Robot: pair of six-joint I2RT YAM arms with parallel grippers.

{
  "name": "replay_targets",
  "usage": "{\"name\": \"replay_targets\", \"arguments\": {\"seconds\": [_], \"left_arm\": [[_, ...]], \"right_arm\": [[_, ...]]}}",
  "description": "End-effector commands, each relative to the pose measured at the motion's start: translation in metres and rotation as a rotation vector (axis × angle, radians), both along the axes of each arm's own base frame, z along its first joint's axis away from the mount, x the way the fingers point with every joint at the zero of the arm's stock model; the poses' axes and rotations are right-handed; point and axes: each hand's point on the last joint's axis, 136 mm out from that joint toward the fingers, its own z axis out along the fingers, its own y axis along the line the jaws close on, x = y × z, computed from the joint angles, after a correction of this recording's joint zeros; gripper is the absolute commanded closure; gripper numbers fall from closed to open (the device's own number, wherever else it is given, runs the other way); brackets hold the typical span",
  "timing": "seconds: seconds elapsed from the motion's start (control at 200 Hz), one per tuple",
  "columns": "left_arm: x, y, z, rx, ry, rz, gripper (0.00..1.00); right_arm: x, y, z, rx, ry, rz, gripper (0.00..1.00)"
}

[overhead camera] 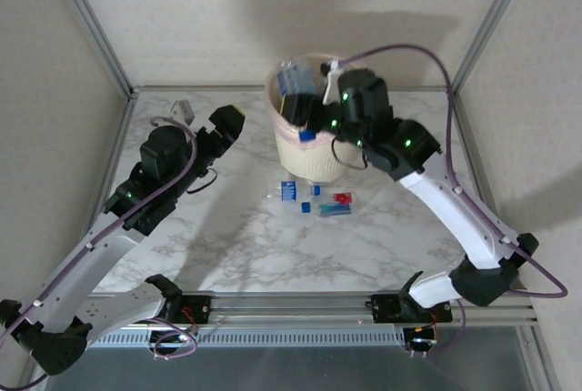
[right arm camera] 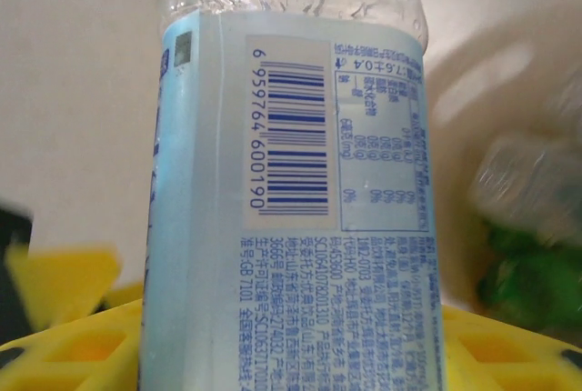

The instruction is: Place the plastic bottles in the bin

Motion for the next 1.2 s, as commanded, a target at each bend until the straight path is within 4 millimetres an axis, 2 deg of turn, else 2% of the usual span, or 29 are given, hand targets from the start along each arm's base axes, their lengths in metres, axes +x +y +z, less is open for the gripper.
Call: {"name": "replay_targets", "arguments": {"seconds": [0.0,0.065,0.08,0.13,0.29,0.446,0.621,0.761,0.896,1.066,1.197], "left_arm": [[0.005,0.002,-0.035,0.083,0.054,0.012,0.01],[0.004,0.002,-0.049,0.095,0.078,0.006,0.01],[0.005,0.002,-0.051,0.097,0.083,0.006,0.01],[0.005,0.001,-0.058,0.103,0.094,0.001,0.01],[0.006,-0.001,-0.066,0.11,0.107,-0.002,0.02],[0.009,-0.002,-0.072,0.124,0.115,-0.002,0.03],[0.014,-0.001,-0.077,0.13,0.124,0.006,0.03],[0.017,-0.003,-0.079,0.122,0.129,0.007,0.03],[0.018,-0.002,-0.081,0.123,0.134,0.008,0.03],[0.018,0.005,-0.089,0.13,0.148,0.024,0.03],[0.02,0.008,-0.09,0.123,0.151,0.031,0.04]], "right_arm": [[0.032,-0.018,-0.017,-0.163,0.003,-0.065,0.41],[0.048,-0.019,-0.019,-0.204,-0.009,-0.084,0.41],[0.057,-0.026,-0.02,-0.213,-0.008,-0.109,0.42],[0.07,-0.03,-0.022,-0.245,-0.016,-0.133,0.42],[0.094,-0.033,-0.038,-0.35,-0.043,-0.178,0.41],[0.105,-0.035,-0.064,-0.441,-0.033,-0.199,0.4],[0.107,-0.036,-0.083,-0.476,-0.018,-0.194,0.23],[0.106,-0.036,-0.082,-0.474,-0.017,-0.194,0.16],[0.099,-0.045,-0.062,-0.433,-0.034,-0.224,0.15],[0.068,-0.065,-0.032,-0.339,-0.053,-0.256,0.16],[0.033,-0.094,-0.038,-0.309,-0.012,-0.323,0.22]]}}
